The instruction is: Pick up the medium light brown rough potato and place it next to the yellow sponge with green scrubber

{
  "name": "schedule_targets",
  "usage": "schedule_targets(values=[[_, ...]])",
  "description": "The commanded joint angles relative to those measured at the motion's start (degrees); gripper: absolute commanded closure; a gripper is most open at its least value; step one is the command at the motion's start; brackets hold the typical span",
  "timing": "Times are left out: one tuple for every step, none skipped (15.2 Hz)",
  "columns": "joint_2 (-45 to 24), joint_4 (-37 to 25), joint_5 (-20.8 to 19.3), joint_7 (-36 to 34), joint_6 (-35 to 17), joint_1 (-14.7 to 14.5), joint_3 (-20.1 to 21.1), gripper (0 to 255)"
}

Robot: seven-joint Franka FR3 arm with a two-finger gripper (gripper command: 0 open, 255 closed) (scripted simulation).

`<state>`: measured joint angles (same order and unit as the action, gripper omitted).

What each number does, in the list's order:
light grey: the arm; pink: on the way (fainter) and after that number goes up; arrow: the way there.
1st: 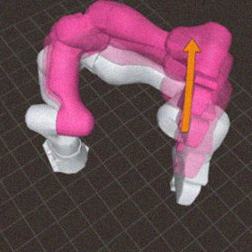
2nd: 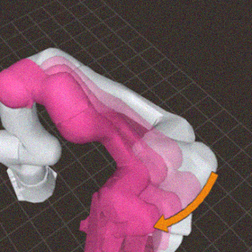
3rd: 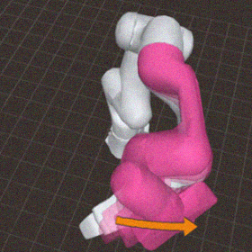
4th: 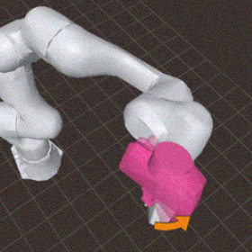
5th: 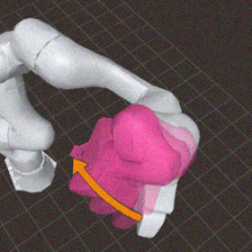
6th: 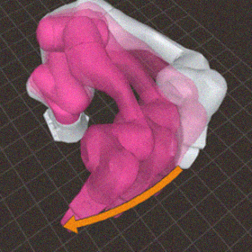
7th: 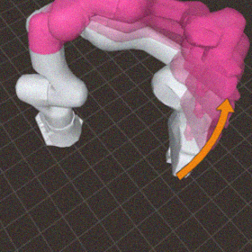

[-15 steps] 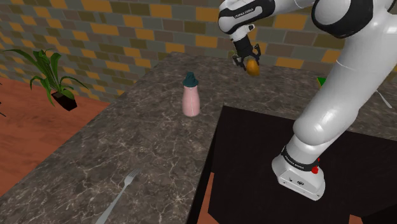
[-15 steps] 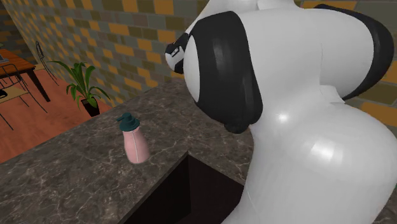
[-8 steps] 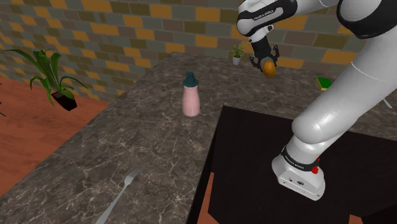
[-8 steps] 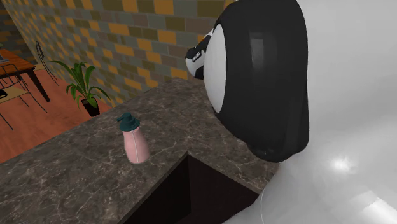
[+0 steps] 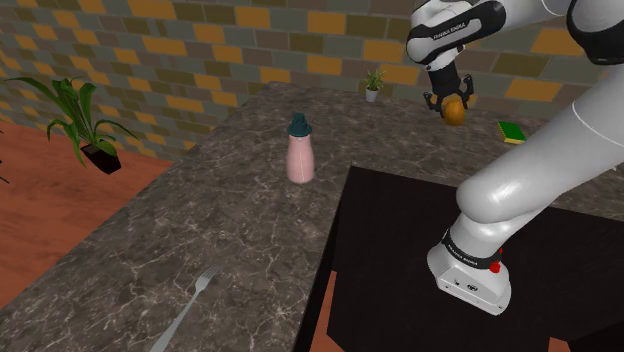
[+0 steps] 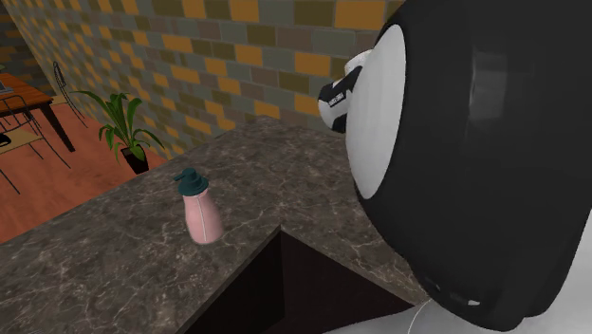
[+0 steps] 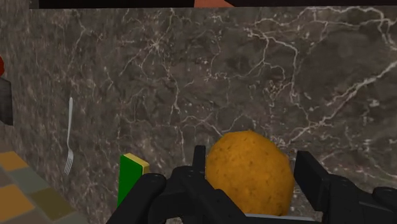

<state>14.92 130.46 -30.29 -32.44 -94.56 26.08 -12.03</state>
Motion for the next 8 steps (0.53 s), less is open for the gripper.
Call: schedule_targets(values=[[2.07,1.78,-1.75,1.94,-0.77,1.30,-1.47,255],[2.91,2.59,-2.68,2.92,-1.32,2.01,-2.31,255],[3.71,3.33,-3.62,3.91,-1.87,2.72,-3.17,255],[4.44,4.01,-4.57,4.91,-2.43,3.44,-4.06,255],[5.13,4.62,-5.53,5.93,-3.01,4.18,-4.95,255],[5.75,5.16,-6.49,6.97,-3.60,4.93,-5.86,255],[6.31,5.64,-7.46,8.01,-4.21,5.67,-6.80,255],[6.81,6.04,-8.42,9.07,-4.84,6.42,-7.75,255]])
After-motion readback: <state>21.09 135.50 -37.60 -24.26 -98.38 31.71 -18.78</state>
